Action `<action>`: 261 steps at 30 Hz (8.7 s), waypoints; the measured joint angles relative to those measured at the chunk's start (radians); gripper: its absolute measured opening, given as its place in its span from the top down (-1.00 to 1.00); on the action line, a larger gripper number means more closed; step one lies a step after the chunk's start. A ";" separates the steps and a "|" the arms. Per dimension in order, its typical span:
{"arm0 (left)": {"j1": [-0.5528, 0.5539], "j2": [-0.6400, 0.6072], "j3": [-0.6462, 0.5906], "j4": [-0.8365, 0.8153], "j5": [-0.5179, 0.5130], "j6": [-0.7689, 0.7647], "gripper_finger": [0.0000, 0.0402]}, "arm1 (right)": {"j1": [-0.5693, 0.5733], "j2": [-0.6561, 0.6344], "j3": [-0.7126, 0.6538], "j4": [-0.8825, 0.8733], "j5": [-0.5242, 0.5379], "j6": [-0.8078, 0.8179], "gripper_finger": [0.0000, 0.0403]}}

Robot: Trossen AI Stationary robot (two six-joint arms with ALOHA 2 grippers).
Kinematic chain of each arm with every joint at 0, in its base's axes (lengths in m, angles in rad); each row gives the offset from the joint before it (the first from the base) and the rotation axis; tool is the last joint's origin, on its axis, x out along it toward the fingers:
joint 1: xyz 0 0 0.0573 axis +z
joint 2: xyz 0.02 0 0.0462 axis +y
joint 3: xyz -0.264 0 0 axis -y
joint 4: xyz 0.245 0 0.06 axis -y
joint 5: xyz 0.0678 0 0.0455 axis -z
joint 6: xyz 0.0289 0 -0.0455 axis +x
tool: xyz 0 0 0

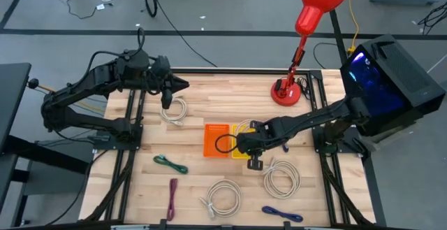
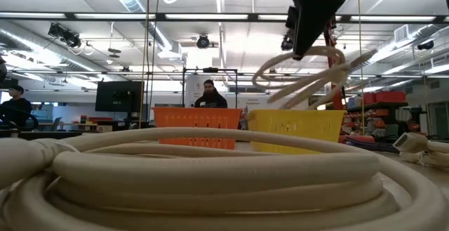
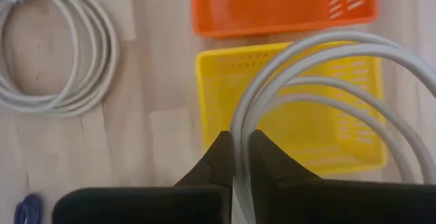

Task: Pick & Place USB Port
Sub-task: Put the brown HDMI cable into the yellow bin, then adjust the yellow bin, then put the black and blue USB cable into the orange bin

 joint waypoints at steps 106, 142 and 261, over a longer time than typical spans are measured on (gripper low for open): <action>0.000 0.000 0.000 0.007 0.028 -0.018 0.78 | 0.232 0.009 -0.377 0.541 -0.184 0.399 0.74; 0.001 0.000 0.000 0.008 0.024 -0.014 0.78 | 0.213 0.008 -0.377 0.369 -0.110 0.394 0.74; -0.255 0.154 -0.449 0.154 0.151 -0.290 0.78 | -0.229 -0.385 -0.677 0.067 -0.006 0.455 0.02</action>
